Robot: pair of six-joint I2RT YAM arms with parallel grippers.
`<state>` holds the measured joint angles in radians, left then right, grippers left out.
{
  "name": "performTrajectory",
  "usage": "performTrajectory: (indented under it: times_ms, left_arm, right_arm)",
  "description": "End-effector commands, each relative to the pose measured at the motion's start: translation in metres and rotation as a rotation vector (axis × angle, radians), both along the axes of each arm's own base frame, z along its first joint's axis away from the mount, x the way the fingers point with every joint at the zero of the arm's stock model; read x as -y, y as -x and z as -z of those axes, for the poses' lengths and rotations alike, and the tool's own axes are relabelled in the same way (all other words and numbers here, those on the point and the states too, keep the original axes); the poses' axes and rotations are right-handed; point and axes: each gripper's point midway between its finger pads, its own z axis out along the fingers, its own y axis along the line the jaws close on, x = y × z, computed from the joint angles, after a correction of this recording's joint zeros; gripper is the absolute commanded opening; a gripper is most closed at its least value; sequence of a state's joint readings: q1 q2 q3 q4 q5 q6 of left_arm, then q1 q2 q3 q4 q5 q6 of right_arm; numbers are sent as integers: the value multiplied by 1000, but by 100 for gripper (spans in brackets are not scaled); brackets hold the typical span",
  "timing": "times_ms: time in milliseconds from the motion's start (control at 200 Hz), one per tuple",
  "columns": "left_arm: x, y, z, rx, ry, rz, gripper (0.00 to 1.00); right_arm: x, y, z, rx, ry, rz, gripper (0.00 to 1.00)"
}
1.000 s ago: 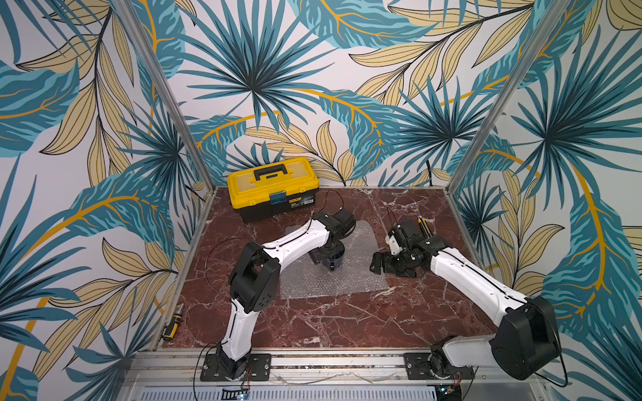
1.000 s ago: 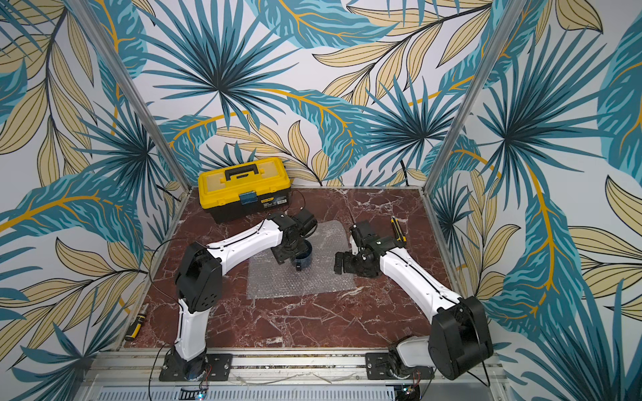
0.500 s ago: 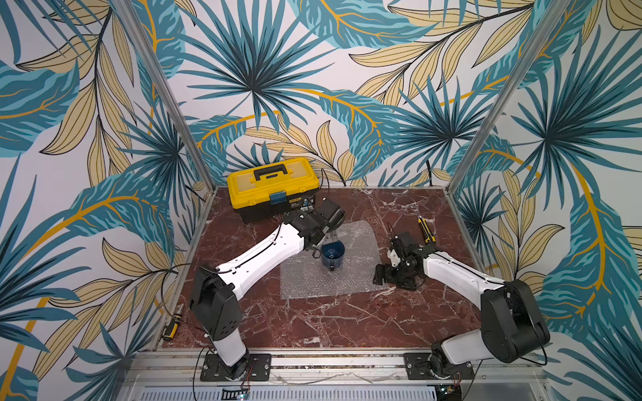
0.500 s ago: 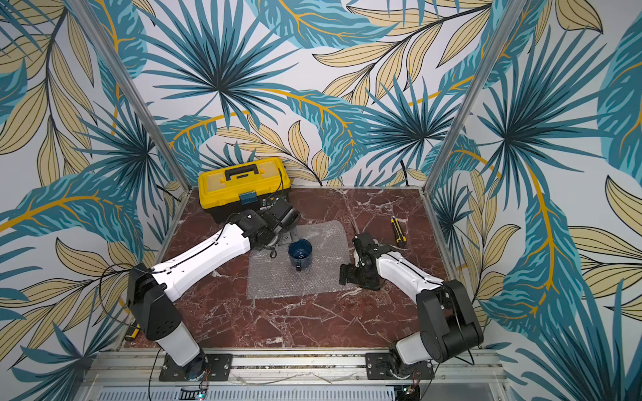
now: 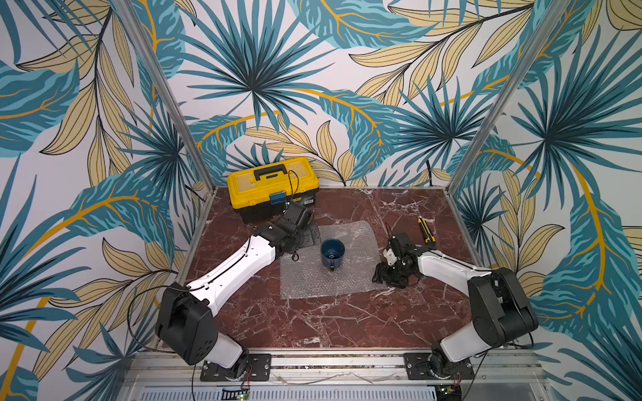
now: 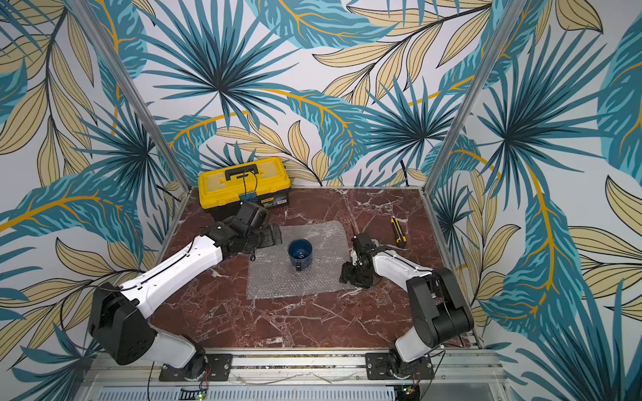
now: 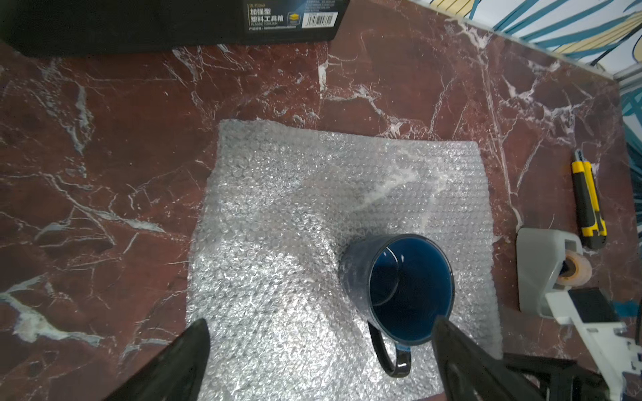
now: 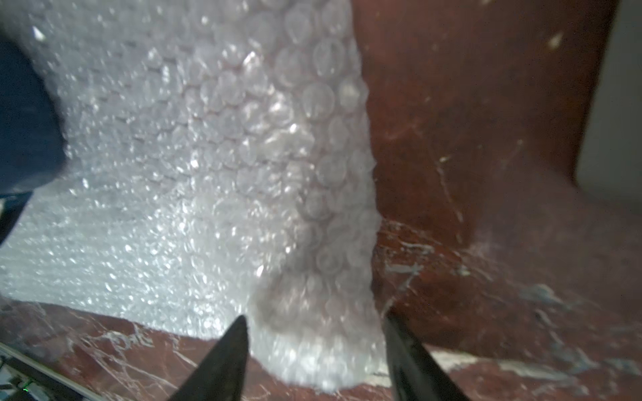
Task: Wrap mugs in bubble wrap
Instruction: Place the mug on the bubble wrap, then wrap the mug in bubble wrap.
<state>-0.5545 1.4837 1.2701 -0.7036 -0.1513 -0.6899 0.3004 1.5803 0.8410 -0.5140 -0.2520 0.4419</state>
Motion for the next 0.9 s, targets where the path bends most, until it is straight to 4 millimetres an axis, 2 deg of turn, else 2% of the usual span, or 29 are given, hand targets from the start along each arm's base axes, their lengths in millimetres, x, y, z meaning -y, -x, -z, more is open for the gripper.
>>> performTrajectory:
  times_ms: [0, 140, 210, 315, 426, 531, 726, 896]
  left_arm:
    - [6, 6, -1, 15, 6, 86, 100]
    - [11, 9, 3, 3, 5, 136, 100]
    - [21, 14, 4, -5, 28, 193, 100]
    - [36, 20, 3, 14, 48, 279, 100]
    - [48, 25, 5, 21, 52, 348, 100]
    - [59, 31, 8, 29, 71, 414, 100]
    - [67, 45, 17, 42, 62, 493, 100]
    - [64, 54, 27, 54, 67, 511, 100]
  right_arm:
    - [1, 8, 18, -51, 0, 0, 40]
    - [-5, 3, 2, -16, -32, -12, 18]
    - [-10, -3, -18, 22, -66, -20, 8]
    - [-24, -12, -55, 81, -134, -46, 0]
    - [-43, -21, -88, 114, -203, -101, 0]
    - [-62, -26, -107, 118, -245, -162, 0]
    - [-96, -41, -129, 137, -307, -231, 0]
    - [-119, -55, -142, 153, -346, -266, 0]
